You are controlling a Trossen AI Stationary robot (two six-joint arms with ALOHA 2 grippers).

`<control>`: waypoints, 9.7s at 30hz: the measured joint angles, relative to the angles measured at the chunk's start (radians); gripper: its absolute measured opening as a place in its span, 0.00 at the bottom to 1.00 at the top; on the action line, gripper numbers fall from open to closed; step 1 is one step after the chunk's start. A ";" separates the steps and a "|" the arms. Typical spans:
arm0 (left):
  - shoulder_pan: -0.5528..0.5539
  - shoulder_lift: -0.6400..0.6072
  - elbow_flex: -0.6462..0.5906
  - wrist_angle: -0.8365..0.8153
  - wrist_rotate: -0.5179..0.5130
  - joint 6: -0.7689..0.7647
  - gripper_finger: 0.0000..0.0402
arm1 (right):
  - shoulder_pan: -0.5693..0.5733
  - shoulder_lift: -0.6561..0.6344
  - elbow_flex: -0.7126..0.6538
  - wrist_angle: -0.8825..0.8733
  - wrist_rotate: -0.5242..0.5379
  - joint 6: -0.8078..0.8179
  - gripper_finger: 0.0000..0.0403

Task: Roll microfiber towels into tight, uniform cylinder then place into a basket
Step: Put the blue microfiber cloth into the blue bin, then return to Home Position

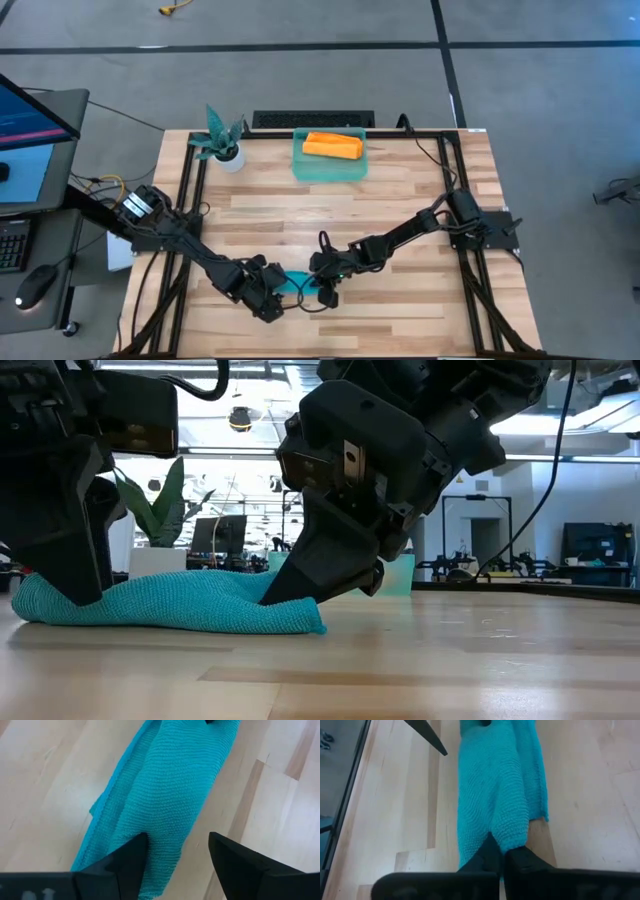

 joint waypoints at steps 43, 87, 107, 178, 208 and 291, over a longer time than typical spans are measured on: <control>-0.297 -0.204 -0.001 -0.536 -0.270 -0.435 0.52 | 0.001 0.001 -0.001 -0.025 0.004 -0.002 0.04; -0.180 -0.264 -0.427 0.440 -0.261 -0.330 0.62 | 0.001 0.001 -0.002 -0.023 0.004 -0.002 0.04; -0.146 -0.144 -0.426 0.570 -0.269 -0.273 0.49 | 0.001 0.001 -0.002 -0.024 0.010 -0.002 0.03; 1.106 -0.008 0.109 0.440 0.155 1.211 0.02 | -0.782 -0.384 -0.011 -0.454 0.206 -0.789 0.01; 1.144 0.001 0.145 0.240 0.353 1.388 0.02 | -0.795 -0.312 -0.027 -0.552 0.167 -0.832 0.02; 0.710 -1.717 -0.949 0.515 0.344 1.070 0.01 | -0.247 -2.064 -1.035 -0.254 0.036 -0.486 0.61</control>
